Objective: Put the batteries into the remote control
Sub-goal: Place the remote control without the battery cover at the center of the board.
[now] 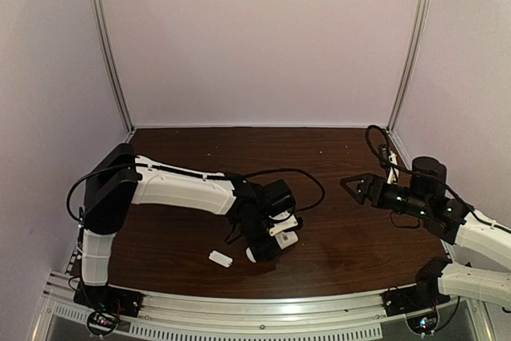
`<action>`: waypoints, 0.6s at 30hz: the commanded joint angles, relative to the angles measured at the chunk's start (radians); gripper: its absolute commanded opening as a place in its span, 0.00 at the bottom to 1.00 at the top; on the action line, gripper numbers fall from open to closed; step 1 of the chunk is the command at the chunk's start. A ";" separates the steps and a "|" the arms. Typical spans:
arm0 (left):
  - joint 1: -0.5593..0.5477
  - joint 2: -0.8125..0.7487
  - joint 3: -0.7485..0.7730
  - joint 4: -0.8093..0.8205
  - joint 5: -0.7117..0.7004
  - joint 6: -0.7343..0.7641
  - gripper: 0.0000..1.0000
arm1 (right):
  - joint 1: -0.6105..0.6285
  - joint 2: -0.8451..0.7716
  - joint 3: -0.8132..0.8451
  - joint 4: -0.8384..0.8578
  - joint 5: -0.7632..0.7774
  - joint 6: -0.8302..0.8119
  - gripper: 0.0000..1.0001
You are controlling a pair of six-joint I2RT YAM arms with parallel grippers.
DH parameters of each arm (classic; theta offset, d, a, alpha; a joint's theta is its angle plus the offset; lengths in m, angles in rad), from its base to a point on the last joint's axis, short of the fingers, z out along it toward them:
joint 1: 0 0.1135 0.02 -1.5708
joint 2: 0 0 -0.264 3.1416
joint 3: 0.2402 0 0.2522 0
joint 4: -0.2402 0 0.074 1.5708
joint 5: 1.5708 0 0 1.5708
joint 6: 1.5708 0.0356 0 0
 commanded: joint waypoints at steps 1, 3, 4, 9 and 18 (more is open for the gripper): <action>-0.002 -0.037 0.009 -0.073 -0.050 -0.020 0.75 | -0.006 0.013 0.030 -0.048 -0.049 -0.064 1.00; -0.001 -0.090 -0.008 -0.069 -0.054 -0.052 0.75 | -0.006 0.032 0.031 -0.047 -0.073 -0.080 1.00; 0.000 -0.126 -0.026 -0.061 -0.061 -0.077 0.74 | -0.006 0.039 0.030 -0.045 -0.082 -0.083 1.00; 0.042 -0.351 -0.234 0.015 -0.027 -0.221 0.65 | -0.005 0.077 0.021 -0.017 -0.157 -0.096 0.98; 0.059 -0.572 -0.572 0.171 0.115 -0.463 0.39 | -0.002 0.089 0.021 -0.014 -0.208 -0.133 0.89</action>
